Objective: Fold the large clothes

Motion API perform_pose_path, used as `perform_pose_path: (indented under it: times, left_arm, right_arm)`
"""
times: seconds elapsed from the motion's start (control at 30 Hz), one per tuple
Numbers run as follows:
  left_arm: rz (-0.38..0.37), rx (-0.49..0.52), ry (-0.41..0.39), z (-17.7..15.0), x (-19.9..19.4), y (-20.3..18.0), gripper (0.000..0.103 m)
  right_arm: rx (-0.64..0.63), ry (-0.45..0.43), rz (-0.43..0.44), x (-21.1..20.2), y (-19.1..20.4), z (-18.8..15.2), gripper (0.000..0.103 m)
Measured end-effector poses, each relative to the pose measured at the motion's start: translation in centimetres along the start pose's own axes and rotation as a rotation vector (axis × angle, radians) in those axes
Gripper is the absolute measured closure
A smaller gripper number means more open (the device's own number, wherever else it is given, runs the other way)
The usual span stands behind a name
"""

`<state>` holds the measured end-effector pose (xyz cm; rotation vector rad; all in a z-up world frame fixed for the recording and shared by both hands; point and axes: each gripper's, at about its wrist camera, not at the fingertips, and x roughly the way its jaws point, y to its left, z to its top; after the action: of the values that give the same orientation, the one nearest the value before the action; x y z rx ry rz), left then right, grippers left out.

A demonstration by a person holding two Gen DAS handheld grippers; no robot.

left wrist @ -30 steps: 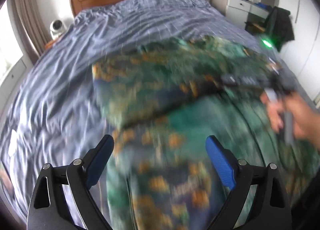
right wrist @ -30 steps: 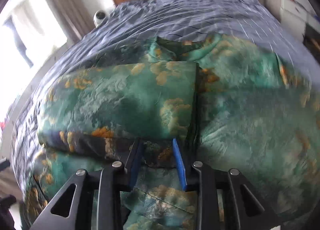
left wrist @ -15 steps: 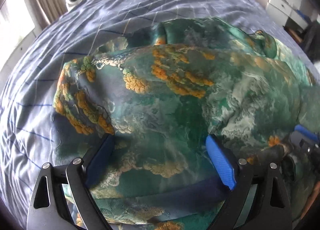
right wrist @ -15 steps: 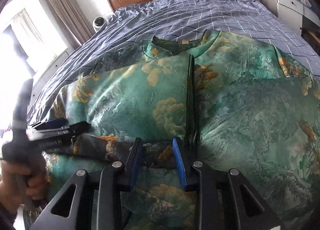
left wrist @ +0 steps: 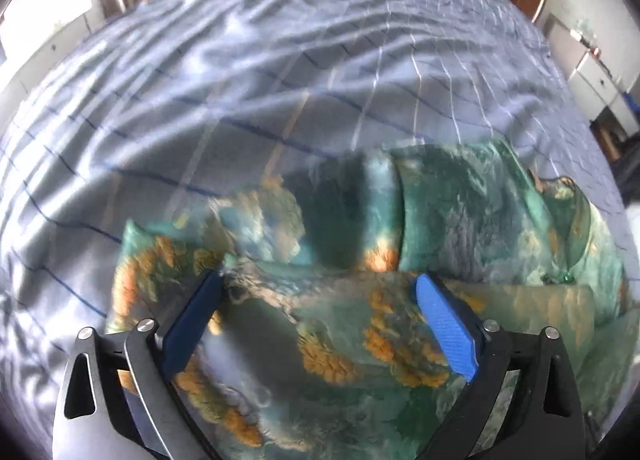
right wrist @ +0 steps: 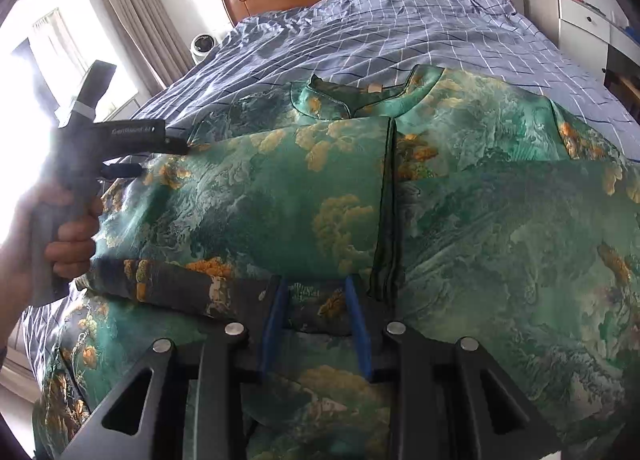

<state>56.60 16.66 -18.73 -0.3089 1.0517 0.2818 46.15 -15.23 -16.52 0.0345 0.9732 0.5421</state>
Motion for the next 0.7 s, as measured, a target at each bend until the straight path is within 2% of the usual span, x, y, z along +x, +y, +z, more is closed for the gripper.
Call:
perform_pose_path:
  times: [0.1,0.4,0.57,0.67,0.7]
  left_arm:
    - [-0.003,0.042,-0.002,-1.6,-0.3,-0.4,0.005]
    - [-0.034,0.224,-0.014,-9.1,-5.2,-1.7,0.005]
    - [-0.089,0.224,0.021,-12.1,-7.2,-1.3,0.005]
    - [-0.059,0.254,0.003,-14.5,-8.8,-1.3,0.005]
    - [-0.071,0.255,0.008,-15.5,-9.5,-1.1,0.005]
  right_arm:
    - [0.002,-0.003,0.003,0.0,-0.1,-0.1,0.073]
    - [-0.025,-0.005,-0.026,0.2,0.4,-0.2,0.073]
    - [-0.079,0.005,-0.072,0.3,1.1,-0.2,0.073]
    - [-0.101,0.012,-0.1,0.2,1.6,-0.1,0.072]
    - [-0.107,0.012,-0.108,0.1,1.7,-0.1,0.071]
